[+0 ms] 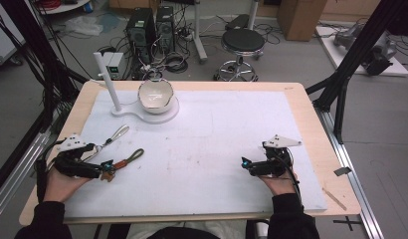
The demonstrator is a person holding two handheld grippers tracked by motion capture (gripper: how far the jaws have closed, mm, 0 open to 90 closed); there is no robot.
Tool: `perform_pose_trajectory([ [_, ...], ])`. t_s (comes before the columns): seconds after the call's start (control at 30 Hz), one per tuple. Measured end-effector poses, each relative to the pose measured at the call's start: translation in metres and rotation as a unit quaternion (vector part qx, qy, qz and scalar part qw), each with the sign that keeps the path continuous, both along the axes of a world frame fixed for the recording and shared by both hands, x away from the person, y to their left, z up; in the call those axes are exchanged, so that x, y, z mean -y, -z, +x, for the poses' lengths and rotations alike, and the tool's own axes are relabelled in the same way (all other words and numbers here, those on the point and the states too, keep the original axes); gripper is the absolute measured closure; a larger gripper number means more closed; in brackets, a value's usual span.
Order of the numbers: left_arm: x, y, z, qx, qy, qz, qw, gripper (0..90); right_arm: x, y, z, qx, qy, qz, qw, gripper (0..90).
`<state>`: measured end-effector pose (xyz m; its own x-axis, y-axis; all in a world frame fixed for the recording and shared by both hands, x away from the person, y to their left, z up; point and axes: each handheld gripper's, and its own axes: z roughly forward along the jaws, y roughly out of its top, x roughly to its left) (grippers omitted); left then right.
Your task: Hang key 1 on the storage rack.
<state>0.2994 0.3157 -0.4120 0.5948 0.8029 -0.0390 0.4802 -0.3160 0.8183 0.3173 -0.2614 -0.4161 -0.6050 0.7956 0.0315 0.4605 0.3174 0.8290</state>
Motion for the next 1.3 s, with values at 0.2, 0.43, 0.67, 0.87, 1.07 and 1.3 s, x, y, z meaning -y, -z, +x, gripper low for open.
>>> perform_pose_trajectory([
  [0.2,0.006,0.003,0.003,-0.008,0.008,0.012,0.9999,1.7,0.000,0.002,0.001,-0.009,-0.002,-0.005,0.9999,0.5],
  [0.43,0.013,0.007,0.006,-0.014,0.012,0.026,0.9995,1.8,0.000,0.002,0.002,-0.007,-0.003,-0.008,0.9999,0.5],
  [0.67,0.017,0.010,0.009,-0.019,0.010,0.037,0.9991,2.9,-0.001,0.002,0.001,-0.007,-0.002,-0.010,0.9999,0.5],
  [0.87,0.027,0.019,0.014,-0.043,0.021,0.079,0.9957,3.9,-0.002,0.003,0.001,-0.005,-0.004,-0.013,0.9999,0.5],
  [1.07,0.027,0.020,0.015,-0.045,0.027,0.079,0.9955,12.0,-0.003,0.003,0.001,-0.007,-0.006,-0.016,0.9998,0.5],
  [1.3,0.028,0.022,0.015,-0.055,0.045,0.084,0.9939,26.3,-0.003,0.003,0.001,-0.007,-0.006,-0.016,0.9998,0.5],
])
